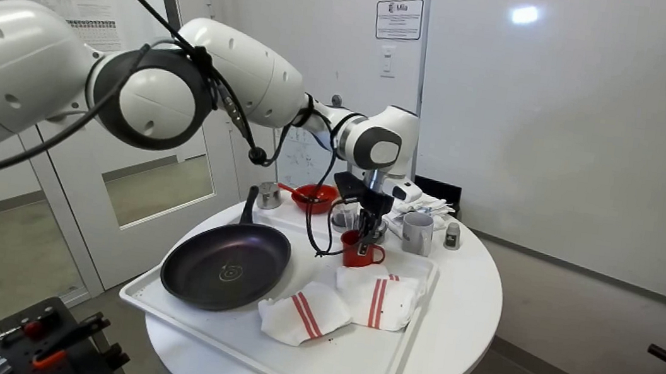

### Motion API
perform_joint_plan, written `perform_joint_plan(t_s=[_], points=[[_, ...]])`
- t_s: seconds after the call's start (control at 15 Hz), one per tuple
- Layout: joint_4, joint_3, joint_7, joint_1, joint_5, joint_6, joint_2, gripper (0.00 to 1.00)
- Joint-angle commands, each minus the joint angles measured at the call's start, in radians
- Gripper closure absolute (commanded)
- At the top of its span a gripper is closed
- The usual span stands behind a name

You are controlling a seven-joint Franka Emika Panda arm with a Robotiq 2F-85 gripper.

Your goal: Move the red cup to the right.

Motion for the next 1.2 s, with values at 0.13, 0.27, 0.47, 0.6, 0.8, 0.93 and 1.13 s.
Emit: perform_joint_plan(t_s=[0.13,0.27,0.47,0.6,0.8,0.93,1.13], points=[[0.083,-0.009,0.033,-0.041,0.042,-0.033,0.055,0.98],[0.098,-0.007,0.044,-0.055,0.054,-0.036,0.063,0.98],[0.104,0.004,0.06,-0.072,0.058,-0.031,0.065,0.98],[0.112,0.006,0.076,-0.08,0.061,-0.032,0.068,0.98],[0.122,0.011,0.103,-0.092,0.072,-0.035,0.07,0.98],[0.132,0.018,0.129,-0.103,0.086,-0.04,0.073,0.98],[0.148,0.024,0.165,-0.114,0.099,-0.039,0.081,0.98]])
